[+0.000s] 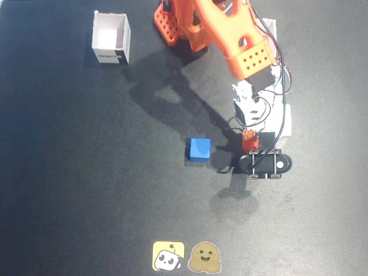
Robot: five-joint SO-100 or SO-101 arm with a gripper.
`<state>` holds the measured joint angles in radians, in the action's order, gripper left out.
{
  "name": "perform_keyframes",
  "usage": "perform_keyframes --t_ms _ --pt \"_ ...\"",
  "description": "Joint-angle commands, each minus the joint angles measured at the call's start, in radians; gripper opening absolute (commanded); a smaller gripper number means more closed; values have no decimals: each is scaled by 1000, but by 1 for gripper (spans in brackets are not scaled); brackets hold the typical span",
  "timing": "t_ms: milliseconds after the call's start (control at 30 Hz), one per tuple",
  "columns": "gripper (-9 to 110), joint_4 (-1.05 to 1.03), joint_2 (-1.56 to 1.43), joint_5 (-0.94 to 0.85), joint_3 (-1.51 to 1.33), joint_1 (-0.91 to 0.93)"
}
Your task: Put the red cube in the right box and the blue cube in the left box.
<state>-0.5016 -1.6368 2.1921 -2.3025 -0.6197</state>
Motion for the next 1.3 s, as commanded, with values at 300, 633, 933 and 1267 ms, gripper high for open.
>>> perform_keyframes --t_ms 300,633,933,1267 --pt "13 -98 -127 -98 55 80" --pt "14 -417 -311 -258 170 198" --pt "14 -552 -566 -291 21 459" --pt "14 -621 -704 -321 -80 770"
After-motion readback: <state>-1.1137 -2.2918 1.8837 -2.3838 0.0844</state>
